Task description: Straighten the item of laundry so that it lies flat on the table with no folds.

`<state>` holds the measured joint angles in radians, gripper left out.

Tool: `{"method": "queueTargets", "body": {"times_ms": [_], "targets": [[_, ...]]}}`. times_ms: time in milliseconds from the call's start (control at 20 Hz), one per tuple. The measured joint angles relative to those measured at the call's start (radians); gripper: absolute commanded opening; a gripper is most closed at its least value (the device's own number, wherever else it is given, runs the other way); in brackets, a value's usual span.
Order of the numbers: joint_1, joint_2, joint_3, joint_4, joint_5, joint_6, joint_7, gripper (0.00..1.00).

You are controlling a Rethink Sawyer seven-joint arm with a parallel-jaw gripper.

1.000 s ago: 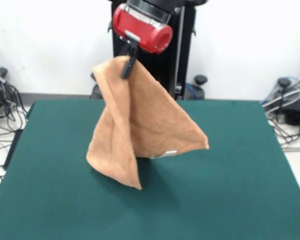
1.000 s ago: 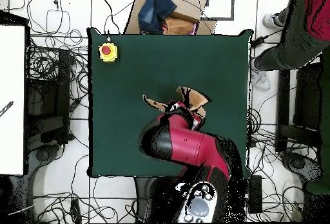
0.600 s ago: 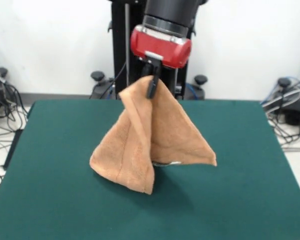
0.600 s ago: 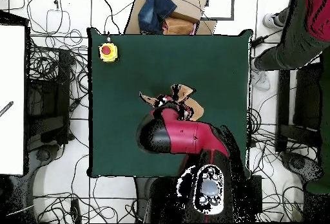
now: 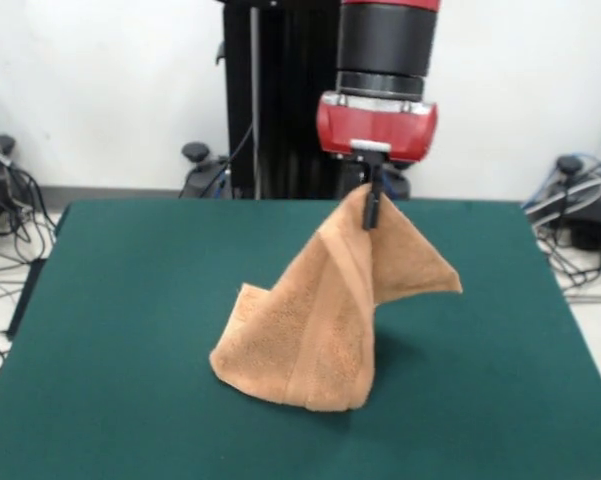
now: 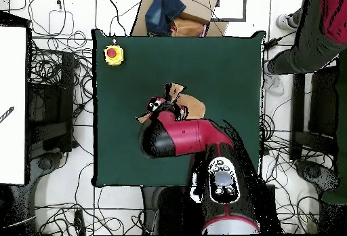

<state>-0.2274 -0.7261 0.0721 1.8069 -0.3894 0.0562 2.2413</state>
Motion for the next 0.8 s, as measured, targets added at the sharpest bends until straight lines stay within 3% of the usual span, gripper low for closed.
{"method": "queueTargets", "body": {"times_ms": [800], "targets": [[0.006, 0.062, 0.072, 0.003, -0.047, -0.065, 0.000, 0.00]]}}
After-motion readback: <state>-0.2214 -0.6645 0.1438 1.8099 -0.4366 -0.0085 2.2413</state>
